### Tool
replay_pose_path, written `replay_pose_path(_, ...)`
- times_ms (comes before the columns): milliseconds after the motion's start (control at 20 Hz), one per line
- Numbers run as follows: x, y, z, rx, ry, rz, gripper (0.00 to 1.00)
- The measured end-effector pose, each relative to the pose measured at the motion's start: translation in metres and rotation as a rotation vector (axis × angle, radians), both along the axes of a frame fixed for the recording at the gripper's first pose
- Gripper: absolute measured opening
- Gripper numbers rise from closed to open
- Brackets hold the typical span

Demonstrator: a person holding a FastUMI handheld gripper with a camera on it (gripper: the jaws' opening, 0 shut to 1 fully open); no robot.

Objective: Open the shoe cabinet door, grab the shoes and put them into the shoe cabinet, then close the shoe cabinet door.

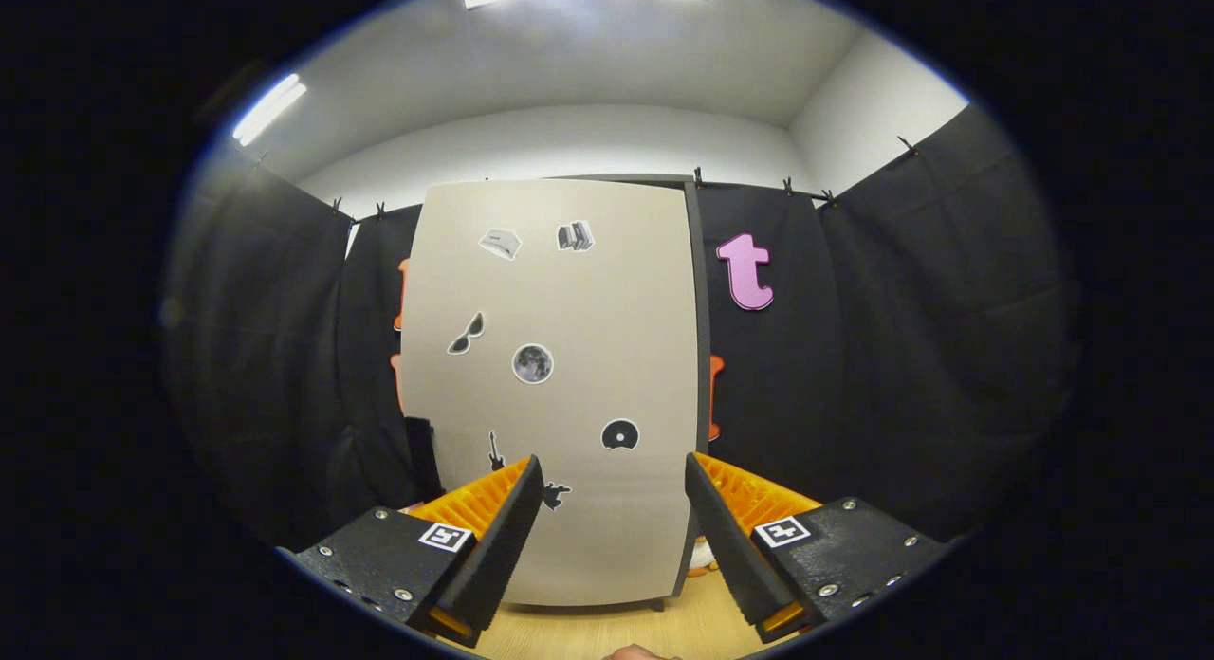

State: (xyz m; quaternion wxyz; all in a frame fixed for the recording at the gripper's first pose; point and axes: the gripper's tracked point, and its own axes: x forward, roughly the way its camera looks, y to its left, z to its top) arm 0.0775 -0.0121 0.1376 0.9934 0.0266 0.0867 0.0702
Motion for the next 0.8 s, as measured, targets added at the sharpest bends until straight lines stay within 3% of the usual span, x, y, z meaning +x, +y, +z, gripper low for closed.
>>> replay_pose_path(800,-0.0013,0.0000,0.0017,-0.050,-0.030,-0.004,0.93)
